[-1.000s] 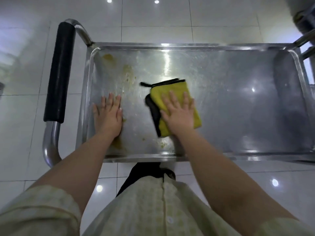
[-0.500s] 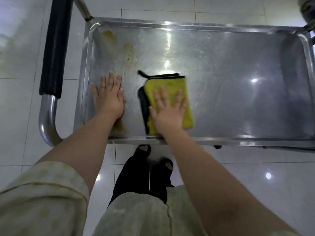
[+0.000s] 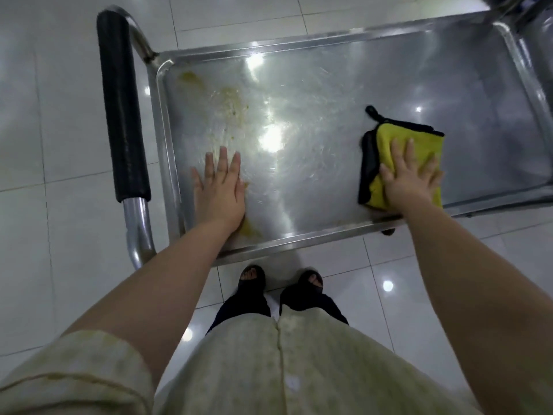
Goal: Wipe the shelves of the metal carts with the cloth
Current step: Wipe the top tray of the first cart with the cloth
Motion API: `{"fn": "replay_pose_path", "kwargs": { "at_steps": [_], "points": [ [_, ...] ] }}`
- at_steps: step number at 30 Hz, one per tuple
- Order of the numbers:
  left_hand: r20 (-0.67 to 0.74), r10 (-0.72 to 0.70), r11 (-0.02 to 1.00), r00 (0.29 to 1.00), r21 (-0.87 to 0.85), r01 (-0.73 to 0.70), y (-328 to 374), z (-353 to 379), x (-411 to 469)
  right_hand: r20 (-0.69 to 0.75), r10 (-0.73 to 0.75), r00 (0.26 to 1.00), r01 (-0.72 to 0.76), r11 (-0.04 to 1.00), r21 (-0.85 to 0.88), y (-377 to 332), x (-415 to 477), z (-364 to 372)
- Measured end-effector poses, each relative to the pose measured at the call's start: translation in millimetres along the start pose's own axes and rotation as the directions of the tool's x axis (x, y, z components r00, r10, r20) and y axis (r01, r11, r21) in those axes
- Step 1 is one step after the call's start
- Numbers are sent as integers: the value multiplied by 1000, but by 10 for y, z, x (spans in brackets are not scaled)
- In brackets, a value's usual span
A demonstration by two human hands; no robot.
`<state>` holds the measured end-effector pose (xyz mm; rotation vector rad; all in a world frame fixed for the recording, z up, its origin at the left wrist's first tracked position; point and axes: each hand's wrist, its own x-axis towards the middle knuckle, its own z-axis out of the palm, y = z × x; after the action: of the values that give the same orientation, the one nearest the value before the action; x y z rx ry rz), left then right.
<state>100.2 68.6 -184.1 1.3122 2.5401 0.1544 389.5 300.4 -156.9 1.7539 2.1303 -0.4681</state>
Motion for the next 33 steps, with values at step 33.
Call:
{"fn": "replay_pose_path", "kwargs": {
  "at_steps": [33],
  "points": [
    [56,-17,995,998,102,11,-44,-4,-200,-15,-214,977,211,973,-91,-835,-1186,662]
  ]
}}
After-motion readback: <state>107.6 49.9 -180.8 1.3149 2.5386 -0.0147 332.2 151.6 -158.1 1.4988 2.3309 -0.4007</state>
